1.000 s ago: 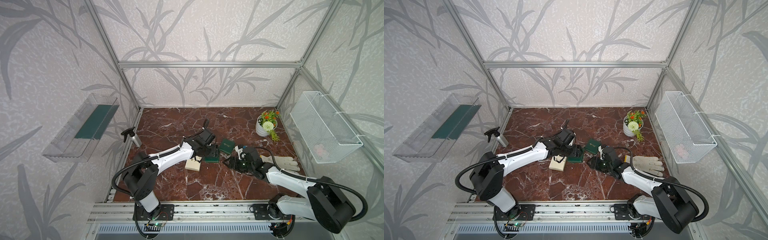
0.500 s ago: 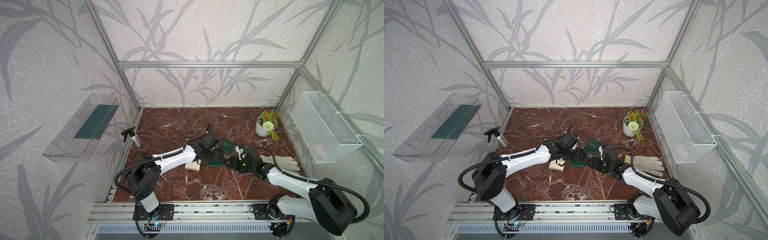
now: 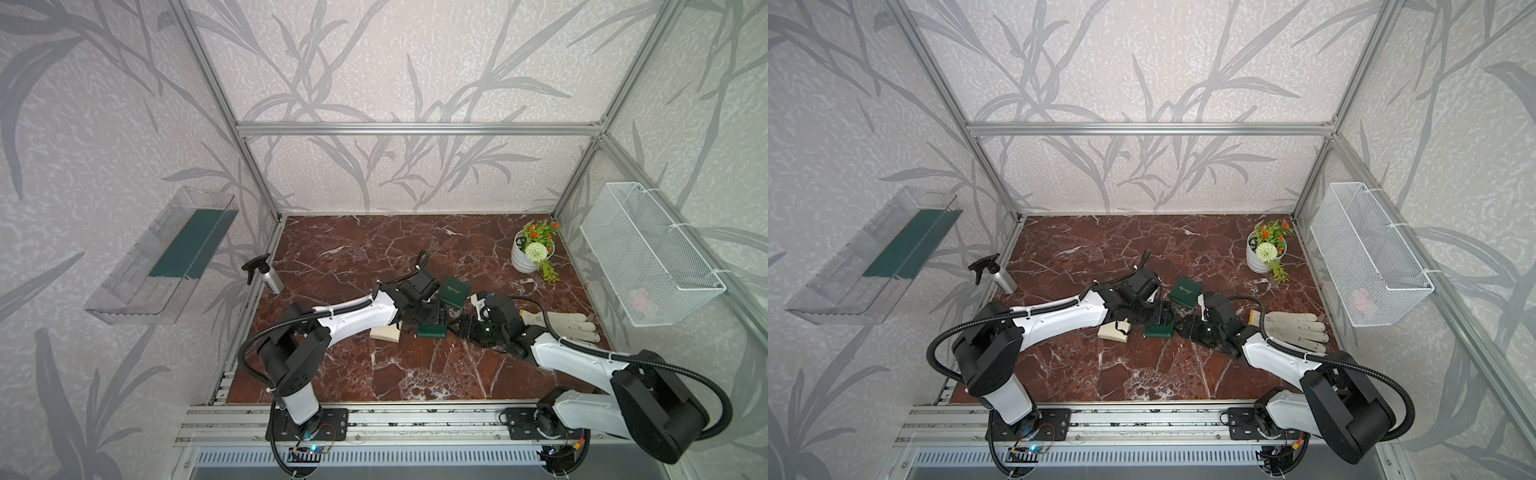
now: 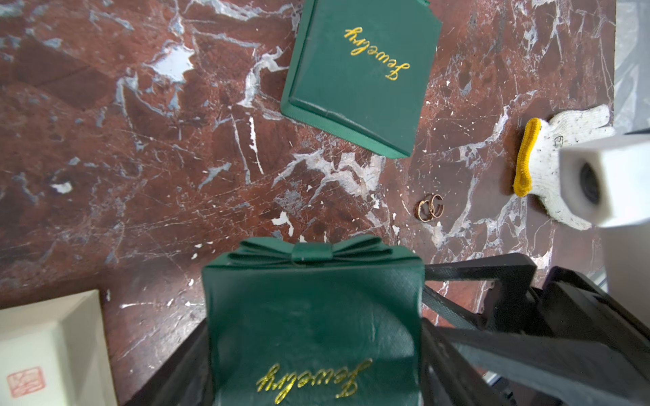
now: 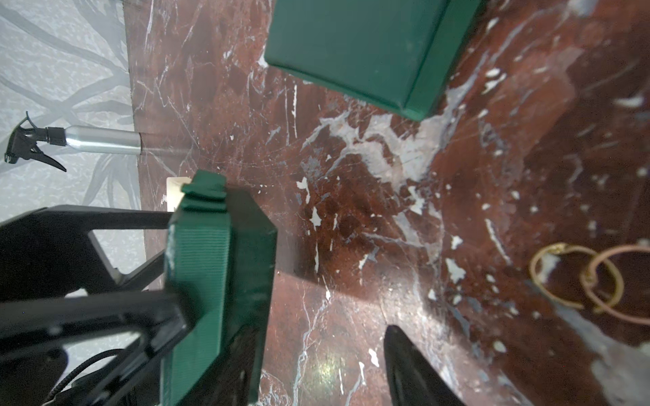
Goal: Take the rings out of the lift-off lid box
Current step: Open the lid on the jewelry box, then place the jewelry box at the center of the board.
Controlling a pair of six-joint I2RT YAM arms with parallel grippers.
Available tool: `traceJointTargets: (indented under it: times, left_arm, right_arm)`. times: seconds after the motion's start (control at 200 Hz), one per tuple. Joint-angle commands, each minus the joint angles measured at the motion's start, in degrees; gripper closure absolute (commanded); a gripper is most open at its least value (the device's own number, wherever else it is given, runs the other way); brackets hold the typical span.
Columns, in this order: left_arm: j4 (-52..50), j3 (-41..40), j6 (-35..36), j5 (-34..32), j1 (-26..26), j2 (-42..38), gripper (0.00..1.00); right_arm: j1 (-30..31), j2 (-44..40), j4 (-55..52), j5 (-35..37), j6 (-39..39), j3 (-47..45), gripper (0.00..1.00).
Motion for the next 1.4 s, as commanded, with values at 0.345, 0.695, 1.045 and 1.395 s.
traceJointTargets:
  times: [0.345,0.695,1.045,1.395]
  left_arm:
    - [7.57,-0.34,-2.56,5.83,-1.60,0.07,0.46]
    - [9.57,-3.85,-1.14,6.43,-1.54,-2.95,0.46]
    - [10.85,-10.49,-0.65,3.24,0.71,-8.83,0.46]
    - [9.42,-11.76,-0.08,4.23,3.33,-9.77,0.46]
  right_arm:
    - [2.75,2.29,-0.61,1.94,-1.00,0.66,0.41]
    - [7.09,6.39,-0.95,6.26,-0.62,1.12,0.41]
    - [7.16,3.45,-4.06,8.18,-0.62,0.83,0.40]
    - [7.74,1.41,-13.67,15.21,-1.10,2.32,0.39]
